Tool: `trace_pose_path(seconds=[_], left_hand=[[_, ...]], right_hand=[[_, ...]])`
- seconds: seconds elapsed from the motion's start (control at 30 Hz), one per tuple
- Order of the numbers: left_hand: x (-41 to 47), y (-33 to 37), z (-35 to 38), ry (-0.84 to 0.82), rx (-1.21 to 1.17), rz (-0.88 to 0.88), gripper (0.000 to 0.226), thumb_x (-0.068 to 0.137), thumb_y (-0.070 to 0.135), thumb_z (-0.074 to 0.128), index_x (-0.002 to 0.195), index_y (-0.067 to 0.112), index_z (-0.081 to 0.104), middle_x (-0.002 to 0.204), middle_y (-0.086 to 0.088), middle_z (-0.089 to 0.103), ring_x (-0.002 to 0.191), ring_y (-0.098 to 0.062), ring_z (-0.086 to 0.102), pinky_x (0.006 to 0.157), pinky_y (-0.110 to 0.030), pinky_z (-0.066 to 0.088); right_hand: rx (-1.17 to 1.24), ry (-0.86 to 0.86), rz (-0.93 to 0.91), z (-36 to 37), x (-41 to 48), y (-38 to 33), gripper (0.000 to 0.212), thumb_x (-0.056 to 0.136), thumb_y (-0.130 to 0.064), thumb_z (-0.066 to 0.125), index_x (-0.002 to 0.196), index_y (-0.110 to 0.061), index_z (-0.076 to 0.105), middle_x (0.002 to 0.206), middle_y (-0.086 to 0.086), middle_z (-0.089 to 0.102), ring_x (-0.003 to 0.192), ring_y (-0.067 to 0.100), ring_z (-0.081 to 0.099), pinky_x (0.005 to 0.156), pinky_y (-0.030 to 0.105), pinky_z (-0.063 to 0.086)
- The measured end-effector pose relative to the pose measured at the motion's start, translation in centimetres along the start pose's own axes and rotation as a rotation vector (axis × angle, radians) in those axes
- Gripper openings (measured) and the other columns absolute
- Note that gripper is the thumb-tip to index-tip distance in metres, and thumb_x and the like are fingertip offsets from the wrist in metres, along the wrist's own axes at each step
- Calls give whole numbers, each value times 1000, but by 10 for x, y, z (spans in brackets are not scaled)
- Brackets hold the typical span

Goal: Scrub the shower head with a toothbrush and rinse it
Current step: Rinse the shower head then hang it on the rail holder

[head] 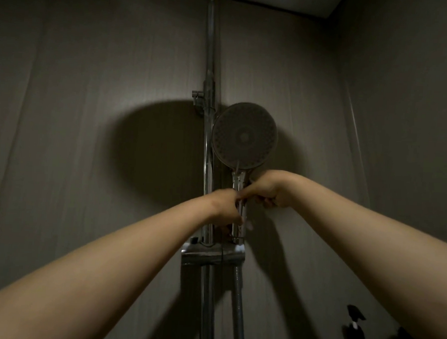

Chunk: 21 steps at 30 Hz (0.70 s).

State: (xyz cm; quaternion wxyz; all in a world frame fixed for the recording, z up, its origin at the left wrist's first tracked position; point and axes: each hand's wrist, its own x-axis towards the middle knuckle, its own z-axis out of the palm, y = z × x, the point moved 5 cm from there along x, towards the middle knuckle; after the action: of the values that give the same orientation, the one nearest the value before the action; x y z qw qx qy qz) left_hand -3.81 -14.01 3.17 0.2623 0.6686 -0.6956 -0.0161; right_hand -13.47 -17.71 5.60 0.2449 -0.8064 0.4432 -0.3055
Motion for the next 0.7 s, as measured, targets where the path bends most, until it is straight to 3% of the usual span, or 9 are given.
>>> trace_pose_path(seconds=[0.07, 0.27, 0.43, 0.6, 0.7], left_hand=[[-2, -2, 4, -9, -41, -43, 37, 89, 10, 59, 124, 12, 48, 93, -3, 56, 88, -19, 63, 55, -24, 55], [-4, -4, 8, 115, -66, -45, 35, 88, 14, 60, 122, 7, 52, 114, -15, 62, 101, -26, 65, 89, -41, 55], [-10, -3, 7, 160, -50, -26, 32, 91, 14, 57, 121, 6, 53, 114, -16, 63, 101, -26, 65, 89, -39, 55], [-20, 0, 4, 132, -109, -50, 29, 92, 15, 54, 120, 6, 53, 114, -17, 62, 102, -29, 65, 90, -42, 54], [-23, 2, -2, 141, -87, -59, 24, 92, 14, 55, 114, 5, 55, 112, -17, 64, 100, -28, 66, 90, -43, 54]], right_hand=[[-1, -7, 3, 4, 1, 1, 28, 90, -23, 61, 67, -14, 49, 62, 0, 37, 54, 8, 30, 50, 18, 25], [56, 32, 26, 9, 6, 7, 27, 85, -24, 68, 67, -12, 52, 60, 2, 39, 52, 10, 33, 49, 19, 28], [77, 29, 40, 10, 2, 9, 29, 85, -29, 68, 66, -13, 53, 59, 1, 40, 53, 10, 32, 50, 19, 27], [140, 25, 51, 3, -12, 11, 32, 83, -29, 69, 60, -14, 55, 35, -6, 48, 55, 8, 35, 51, 19, 28], [150, 27, 51, -1, -22, 11, 30, 84, -29, 69, 60, -15, 58, 34, -7, 51, 50, 6, 36, 49, 17, 27]])
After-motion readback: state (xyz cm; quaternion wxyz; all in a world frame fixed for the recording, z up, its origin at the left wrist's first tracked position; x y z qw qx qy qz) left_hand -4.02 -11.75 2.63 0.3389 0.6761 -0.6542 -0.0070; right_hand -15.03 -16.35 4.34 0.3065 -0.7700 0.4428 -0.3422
